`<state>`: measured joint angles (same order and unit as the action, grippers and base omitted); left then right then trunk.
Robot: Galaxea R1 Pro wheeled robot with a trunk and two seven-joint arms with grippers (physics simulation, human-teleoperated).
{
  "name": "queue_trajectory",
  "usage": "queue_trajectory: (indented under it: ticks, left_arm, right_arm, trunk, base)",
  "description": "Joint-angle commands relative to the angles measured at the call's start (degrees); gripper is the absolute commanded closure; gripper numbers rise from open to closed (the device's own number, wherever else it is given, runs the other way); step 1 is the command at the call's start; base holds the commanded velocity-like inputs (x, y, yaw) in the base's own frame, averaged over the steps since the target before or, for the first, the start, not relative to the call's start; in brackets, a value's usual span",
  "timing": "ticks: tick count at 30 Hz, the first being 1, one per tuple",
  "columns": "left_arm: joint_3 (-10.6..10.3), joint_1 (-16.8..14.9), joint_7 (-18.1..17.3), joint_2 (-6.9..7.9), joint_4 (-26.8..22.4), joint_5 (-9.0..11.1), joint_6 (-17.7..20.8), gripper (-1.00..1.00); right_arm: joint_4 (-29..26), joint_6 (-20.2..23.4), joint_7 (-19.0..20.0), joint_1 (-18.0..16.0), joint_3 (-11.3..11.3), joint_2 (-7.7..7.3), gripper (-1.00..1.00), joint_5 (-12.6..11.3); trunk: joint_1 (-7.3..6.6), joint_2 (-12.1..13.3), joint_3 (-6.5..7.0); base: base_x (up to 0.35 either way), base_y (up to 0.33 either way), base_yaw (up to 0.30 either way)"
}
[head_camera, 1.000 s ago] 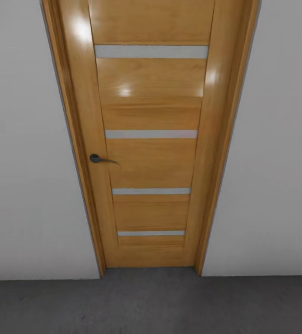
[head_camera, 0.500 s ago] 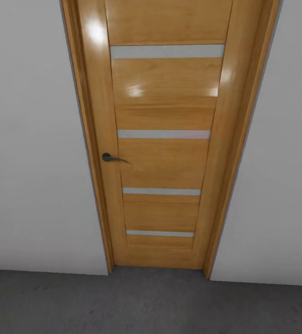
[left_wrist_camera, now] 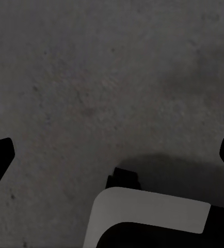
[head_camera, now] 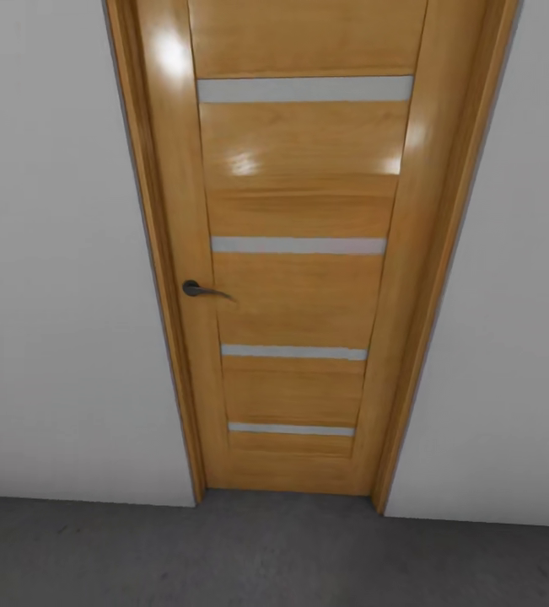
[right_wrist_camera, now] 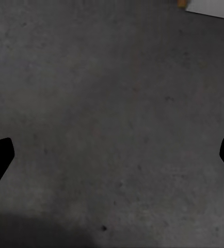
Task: Move the two storage containers from the living room to the garage. In the garage, place one container on the floor and stack the other container on top of it (either order is fine).
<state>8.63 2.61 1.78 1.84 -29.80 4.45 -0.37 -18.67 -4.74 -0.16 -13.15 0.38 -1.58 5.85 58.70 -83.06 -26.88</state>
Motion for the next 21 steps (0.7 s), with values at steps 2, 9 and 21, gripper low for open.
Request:
queue_trajectory:
  ticks: [2,9,21]
  left_arm:
    - [-0.1,0.03,0.15,0.01,-0.08,0.47,-0.05,-1.0]
    - [-0.1,0.03,0.15,0.01,-0.08,0.47,-0.06,-1.0]
    - [-0.1,0.03,0.15,-0.03,-0.08,0.53,-0.07,-1.0]
  right_arm:
    - [0.04,-0.16,-0.02,-0.04,0.01,-0.03,-1.0,0.57]
    - [0.04,-0.18,-0.02,-0.04,0.02,-0.02,-1.0,0.57]
    - [13.24,-4.05,0.2,0.53,0.06,0.21,-1.0,0.89]
  trunk:
    - [0.03,-0.02,-0.05]
    - [0.03,-0.02,-0.05]
    - [0.03,-0.02,-0.05]
  base:
    - [0.304,0.0,-0.005]
    - [0.32,0.0,-0.146]
    - [0.324,0.0,-0.017]
